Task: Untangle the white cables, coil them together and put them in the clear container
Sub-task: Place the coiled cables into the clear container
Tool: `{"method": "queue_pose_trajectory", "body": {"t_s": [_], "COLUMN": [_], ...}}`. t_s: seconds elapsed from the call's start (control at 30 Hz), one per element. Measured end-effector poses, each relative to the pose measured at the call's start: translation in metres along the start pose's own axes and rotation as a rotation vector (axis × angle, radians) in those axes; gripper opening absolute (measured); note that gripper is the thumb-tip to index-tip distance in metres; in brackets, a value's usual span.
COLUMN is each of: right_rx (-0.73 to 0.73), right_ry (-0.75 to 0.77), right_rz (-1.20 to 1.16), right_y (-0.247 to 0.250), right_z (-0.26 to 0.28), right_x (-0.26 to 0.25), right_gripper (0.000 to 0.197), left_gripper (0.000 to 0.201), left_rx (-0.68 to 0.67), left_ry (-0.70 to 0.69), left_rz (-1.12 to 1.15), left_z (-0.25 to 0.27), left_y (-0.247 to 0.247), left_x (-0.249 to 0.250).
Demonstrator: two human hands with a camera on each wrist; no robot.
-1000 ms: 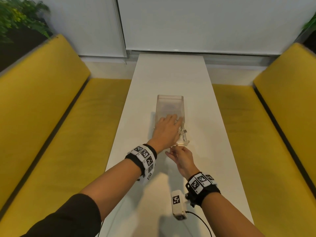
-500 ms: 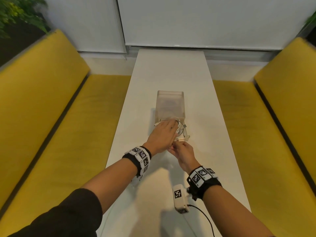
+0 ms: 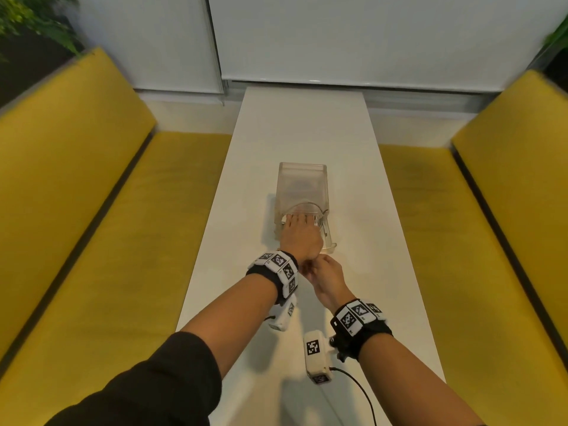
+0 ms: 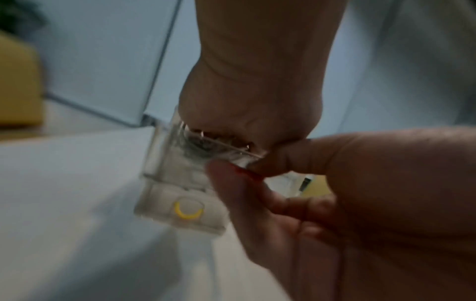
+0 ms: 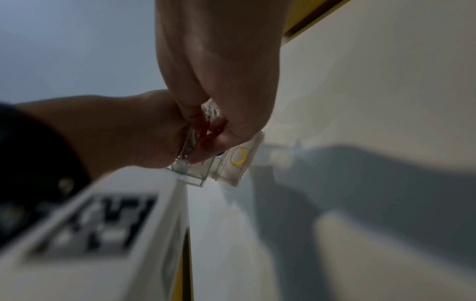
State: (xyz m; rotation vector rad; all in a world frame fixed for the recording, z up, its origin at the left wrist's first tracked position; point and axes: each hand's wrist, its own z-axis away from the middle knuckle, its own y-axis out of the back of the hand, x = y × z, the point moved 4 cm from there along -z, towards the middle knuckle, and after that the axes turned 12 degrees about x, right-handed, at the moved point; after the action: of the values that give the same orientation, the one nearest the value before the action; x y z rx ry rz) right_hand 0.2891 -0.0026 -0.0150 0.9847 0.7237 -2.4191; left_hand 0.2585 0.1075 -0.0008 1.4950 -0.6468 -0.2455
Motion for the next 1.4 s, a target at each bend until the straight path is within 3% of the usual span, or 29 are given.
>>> {"method": "queue_pose_trajectory", "body": {"t_s": [0.17,0.33,0.4,0.5,0.57,0.6,0.67,0.73,0.8,1.03,1.13,1.3,1.4], "right_rx": [0.056,-0.024,-0.016,-0.013,-0.005,0.0,0.002,0.002,0.003,-0.04,-0.034,-0.024,-0.016], "right_ry": [0.032,0.018,0.013,0.001,-0.003,-0.002,0.001,0.0,0.0,0.023,0.032,0.028,0.027], "right_rz": [0.105,0.03,0.006,-0.011,-0.016,-0.017,-0.02,-0.017,-0.013,-0.001,0.024,0.022,0.02], "right_y": [0.001,-0.001,-0.001,0.0,0.001,0.001,0.001,0.0,0.001,0.001,0.003,0.003,0.002], "right_z": [0.001,0.001,-0.001,-0.004,-0.006,-0.006,-0.006,-0.006,-0.007,-0.005,-0.005,-0.005,-0.005], "right_x": [-0.004,0.001,0.002,0.005,0.006,0.006,0.005,0.006,0.006,0.005,0.005,0.006,0.005], "right_gripper": [0.024,0.016,0.018,0.01,0.005,0.008,0.01,0.011,0.009,0.013,0.011,0.013,0.011], "left_gripper": [0.064,0.06,0.047,0.024,0.026,0.037,0.058,0.062,0.055,0.049,0.057,0.045,0.052], "left_rx": [-0.007,-0.062,0.043,0.334,0.48,0.484,0.34,0.209,0.17,0.316,0.286,0.312,0.306], "left_ry": [0.092,-0.121,-0.174,-0.33,-0.404,-0.382,-0.317,-0.324,-0.357,-0.411,-0.399,-0.46,-0.475], "left_rz": [-0.018,-0.058,-0.02,-0.002,0.01,0.017,0.0,-0.025,-0.056,-0.029,-0.045,-0.055,-0.045], "left_z": [-0.006,0.006,0.017,0.03,0.028,0.025,0.017,0.011,0.011,0.026,0.03,0.033,0.036], "left_y": [-0.005,0.005,0.021,0.052,0.062,0.065,0.062,0.051,0.043,0.036,0.031,0.029,0.022], "left_x": [0.006,0.001,-0.003,-0.006,-0.012,-0.015,-0.019,-0.02,-0.017,-0.006,-0.004,-0.006,-0.009]}}
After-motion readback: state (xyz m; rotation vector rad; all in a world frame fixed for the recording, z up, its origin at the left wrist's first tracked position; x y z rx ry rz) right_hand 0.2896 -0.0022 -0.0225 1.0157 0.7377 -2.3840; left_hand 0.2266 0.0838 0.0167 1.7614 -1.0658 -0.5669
